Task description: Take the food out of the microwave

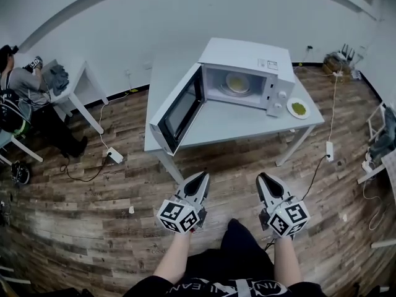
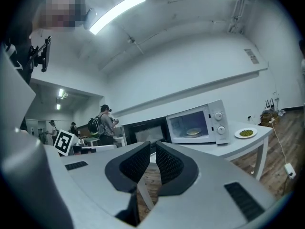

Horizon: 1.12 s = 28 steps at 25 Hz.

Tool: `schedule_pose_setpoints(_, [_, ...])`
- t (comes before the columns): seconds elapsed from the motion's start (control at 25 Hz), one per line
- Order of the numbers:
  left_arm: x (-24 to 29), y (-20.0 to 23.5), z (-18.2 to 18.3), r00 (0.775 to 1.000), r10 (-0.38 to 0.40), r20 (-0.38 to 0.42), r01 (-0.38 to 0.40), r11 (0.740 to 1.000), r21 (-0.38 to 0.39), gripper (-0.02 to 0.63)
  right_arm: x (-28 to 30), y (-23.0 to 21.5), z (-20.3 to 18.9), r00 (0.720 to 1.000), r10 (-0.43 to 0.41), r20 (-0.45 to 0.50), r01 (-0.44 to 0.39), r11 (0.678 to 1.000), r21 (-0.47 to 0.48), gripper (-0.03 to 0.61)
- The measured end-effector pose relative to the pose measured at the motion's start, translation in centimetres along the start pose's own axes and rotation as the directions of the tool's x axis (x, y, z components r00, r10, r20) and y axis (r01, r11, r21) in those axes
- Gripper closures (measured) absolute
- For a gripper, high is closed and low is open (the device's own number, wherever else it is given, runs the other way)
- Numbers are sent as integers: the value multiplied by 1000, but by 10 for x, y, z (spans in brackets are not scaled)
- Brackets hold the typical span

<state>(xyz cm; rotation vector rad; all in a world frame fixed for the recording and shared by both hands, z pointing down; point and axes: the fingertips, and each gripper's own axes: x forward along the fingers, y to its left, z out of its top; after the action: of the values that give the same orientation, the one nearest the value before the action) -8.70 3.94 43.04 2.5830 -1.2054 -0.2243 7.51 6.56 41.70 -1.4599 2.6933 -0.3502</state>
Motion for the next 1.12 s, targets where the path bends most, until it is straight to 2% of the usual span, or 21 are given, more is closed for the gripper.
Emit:
schedule_pose_setpoints(0.28, [43,16,-5,1000,-3,-23,3,1000,-2,598,37,-28,-7,999,18,-27,-18,1000,18,523])
schedule_pose_setpoints(0.72, [139,43,2,999,-31,-38,31,1000,-1,598,106,-91,0,999,32,-44,-30,999,41,523])
schedule_pose_setpoints(0.96, [174,59,0,998,-29,-53,28,1000,-12,598,140,-115,-3,997,46,-59,-42,997,60,523])
schedule_pose_setpoints(1.12, [189,74,-5,998,0,-69,-1,1000,-17,598,160,-122,-11,994,71,-81,-66,996,64,523])
